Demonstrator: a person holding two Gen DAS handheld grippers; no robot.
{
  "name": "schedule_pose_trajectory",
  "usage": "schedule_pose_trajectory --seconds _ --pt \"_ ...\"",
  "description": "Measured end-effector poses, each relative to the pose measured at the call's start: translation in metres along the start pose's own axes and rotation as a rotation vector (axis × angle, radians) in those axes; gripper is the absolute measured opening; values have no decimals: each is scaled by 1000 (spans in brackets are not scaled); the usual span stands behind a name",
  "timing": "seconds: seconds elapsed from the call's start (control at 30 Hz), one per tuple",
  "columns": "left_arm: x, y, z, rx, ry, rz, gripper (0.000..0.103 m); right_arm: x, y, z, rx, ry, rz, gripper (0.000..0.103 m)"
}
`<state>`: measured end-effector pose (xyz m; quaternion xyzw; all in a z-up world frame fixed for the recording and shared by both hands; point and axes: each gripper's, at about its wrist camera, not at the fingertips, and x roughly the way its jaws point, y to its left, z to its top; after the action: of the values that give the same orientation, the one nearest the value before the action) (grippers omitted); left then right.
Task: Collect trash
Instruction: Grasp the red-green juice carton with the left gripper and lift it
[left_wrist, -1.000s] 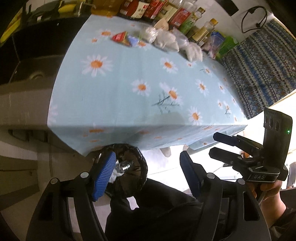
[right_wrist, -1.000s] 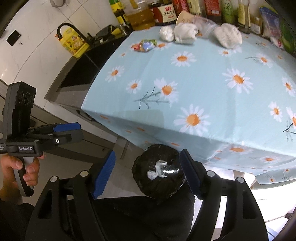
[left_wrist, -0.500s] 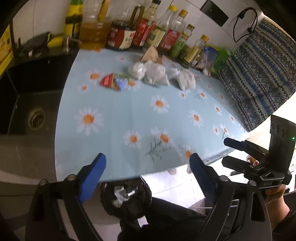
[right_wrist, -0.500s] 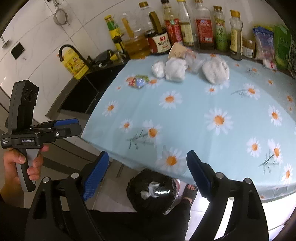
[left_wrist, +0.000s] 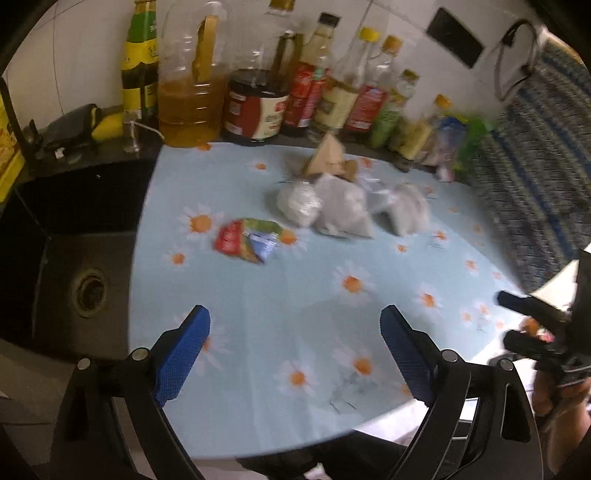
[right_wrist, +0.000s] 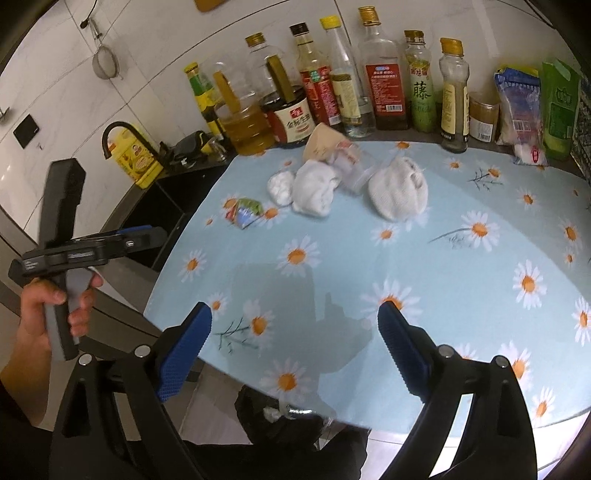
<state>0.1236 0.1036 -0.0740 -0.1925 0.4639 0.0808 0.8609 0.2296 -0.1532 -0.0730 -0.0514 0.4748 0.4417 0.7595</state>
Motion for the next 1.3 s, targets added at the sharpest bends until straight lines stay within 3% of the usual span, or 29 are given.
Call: schedule_pose_trajectory --seconds 0.47,0.97,1.0,1.07,1.3 --pt "78 18 41 45 75 49 91 25 -49 22 31 42 -4 90" --pt "131 28 61 87 144 126 89 47 -82 36 49 83 -14 90" --pt "133 28 60 91 146 130 88 49 -84 36 52 85 -12 90" --pt "138 29 62 92 159 127 76 51 -86 37 56 91 -14 90" --pt "144 18 58 164 172 158 71 54 -91 40 52 98 -9 90"
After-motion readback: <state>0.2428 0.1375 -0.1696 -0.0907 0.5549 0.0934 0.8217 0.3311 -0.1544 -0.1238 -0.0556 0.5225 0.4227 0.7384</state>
